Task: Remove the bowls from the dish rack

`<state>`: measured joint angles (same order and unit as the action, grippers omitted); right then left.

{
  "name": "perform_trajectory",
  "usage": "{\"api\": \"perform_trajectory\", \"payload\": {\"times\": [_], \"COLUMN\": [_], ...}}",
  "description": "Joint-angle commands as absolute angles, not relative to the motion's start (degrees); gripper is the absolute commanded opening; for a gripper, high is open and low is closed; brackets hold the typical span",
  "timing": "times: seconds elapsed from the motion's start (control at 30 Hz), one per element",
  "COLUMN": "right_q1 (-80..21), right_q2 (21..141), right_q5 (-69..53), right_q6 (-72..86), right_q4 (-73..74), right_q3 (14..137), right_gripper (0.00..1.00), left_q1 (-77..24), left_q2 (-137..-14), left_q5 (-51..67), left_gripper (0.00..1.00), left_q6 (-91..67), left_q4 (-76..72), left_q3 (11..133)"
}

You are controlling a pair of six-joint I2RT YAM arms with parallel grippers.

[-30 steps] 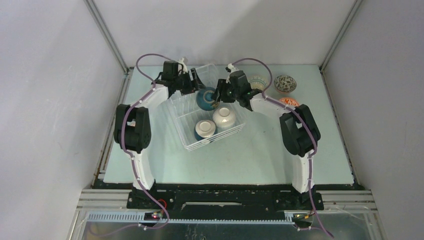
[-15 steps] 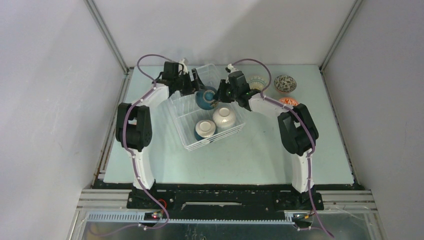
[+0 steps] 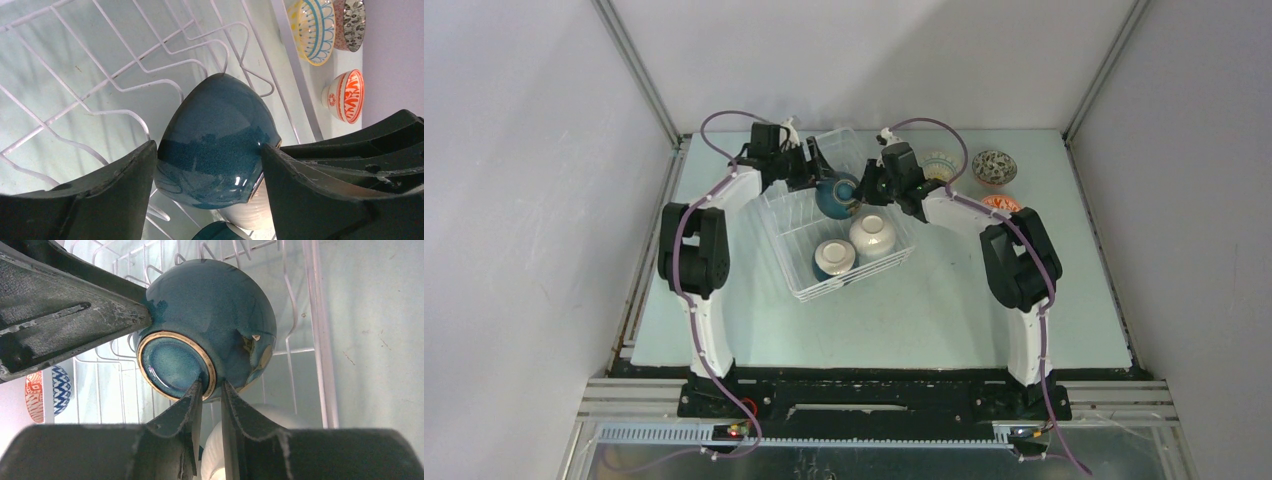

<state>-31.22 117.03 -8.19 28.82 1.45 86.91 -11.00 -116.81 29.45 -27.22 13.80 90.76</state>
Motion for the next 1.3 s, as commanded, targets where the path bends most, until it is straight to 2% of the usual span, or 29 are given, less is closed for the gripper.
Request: {"api": "perform_trajectory", "payload": {"times": [0.0,0.23,0.5,0.73,0.97,1.27], "right_q1": [-31.4,-30.6,-30.0,-29.9,-29.3,-28.6], "right_q2": [115.8,113.9,112.7,113.3,113.7,112.4], "right_q5": [-5.9,-5.8,-6.0,-6.0,-5.7,-5.1], "right_q6": [28.2,28.3,28.2,27.7,27.3,26.8], "right_q4": [2.5,0.6,0.5,0.8,2.0,2.4], "right_q3": [85.3,82.7,81.9,82.1,82.2,81.5], "right_gripper": [0.27,0.27,0.28,0.29,0.29,0.28], "left_q1": [-11.2,-11.3,-12.0,-11.9,-12.0,-12.7], "left_q2": [-116.8,-114.5,-113.5,-111.6,-111.8,-110.5], "left_q5": [35.1,39.2,39.6,35.8,41.0,46.0], "left_gripper": [0.75,0.65,0.65,0.73,0.68,0.62], "left_q6": [-29.6,-33.4,-33.8,-31.8,-34.8,-41.6], "left_q4": [11.4,5.1,4.1,6.4,5.7,-2.9], "left_q3": [91.0,86.5,84.5,84.7,85.0,82.1]}}
